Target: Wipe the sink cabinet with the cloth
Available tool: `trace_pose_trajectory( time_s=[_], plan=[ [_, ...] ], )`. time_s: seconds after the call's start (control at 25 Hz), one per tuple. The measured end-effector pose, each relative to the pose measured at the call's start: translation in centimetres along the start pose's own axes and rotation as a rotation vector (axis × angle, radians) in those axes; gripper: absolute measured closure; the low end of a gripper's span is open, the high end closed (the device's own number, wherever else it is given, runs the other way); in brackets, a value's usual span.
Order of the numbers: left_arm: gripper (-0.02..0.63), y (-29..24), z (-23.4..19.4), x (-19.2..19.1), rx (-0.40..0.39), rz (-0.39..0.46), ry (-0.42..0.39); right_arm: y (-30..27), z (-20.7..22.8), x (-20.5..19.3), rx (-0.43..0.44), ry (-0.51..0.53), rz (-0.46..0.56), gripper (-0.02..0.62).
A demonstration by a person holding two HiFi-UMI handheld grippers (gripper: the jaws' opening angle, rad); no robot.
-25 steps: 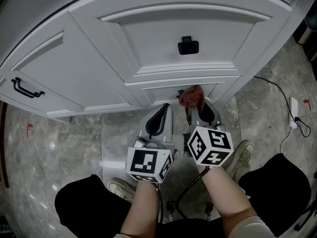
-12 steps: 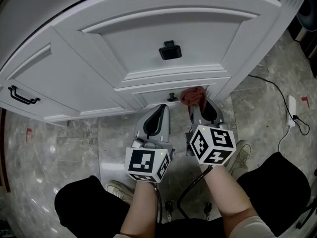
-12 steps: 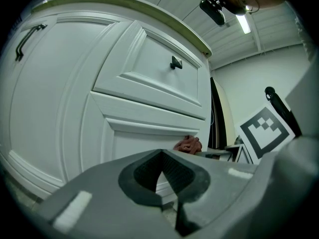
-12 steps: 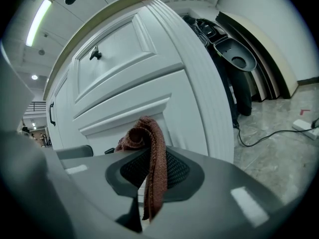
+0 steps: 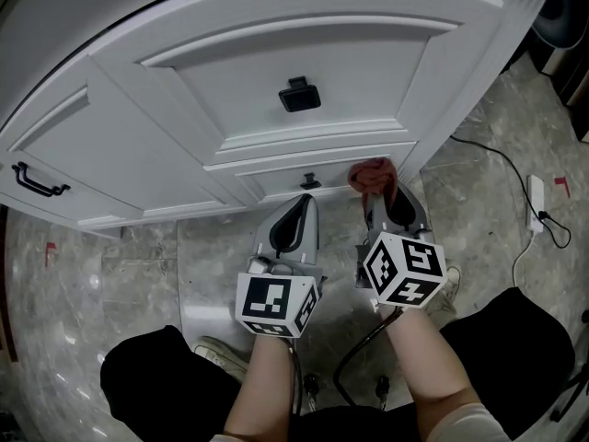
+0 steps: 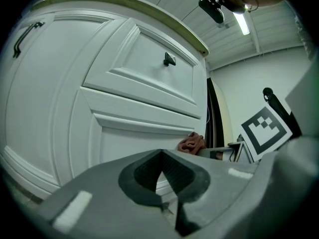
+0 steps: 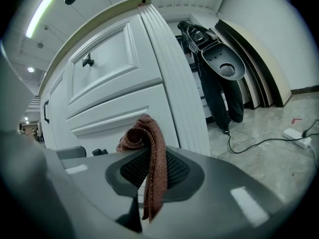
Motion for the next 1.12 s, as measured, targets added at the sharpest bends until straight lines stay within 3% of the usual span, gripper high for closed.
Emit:
trace_pose_trajectory(
  time_s=[0.36, 0.56, 0.8, 1.12],
  plan=[
    [0.606, -0.3, 0.2, -0.4, -0.003, -0.006, 0.014, 0.7, 2.5, 1.3, -0.088, -0.02, 0.029, 0.514],
    [0.606, 0.2, -0.1, -0.8, 0.001, -0.008, 0.01, 1.3, 2.2, 0.3, -0.093, 0.013, 0.024, 0.514],
    [0.606, 2.1, -2.2, -1.5, 0.043, -0.014, 0.01, 1.1, -1.8, -4.7, -0.012, 0.085, -0.083, 0.514],
    [0.606, 6.9, -8.3, -3.4, 0.186, -0.029, 0.051, -1.3, -9.2, -11.5, 0.168, 0.083, -0.209, 0.514]
  ],
)
Point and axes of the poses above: the fingertips, and each gripper's own axes: y backward along the fingers, z to its right, x out of its top, the point moved 8 cm from there along y, backward along the fingers, and after that the axes turned 9 degrees about -y, right-handed, at the moved point
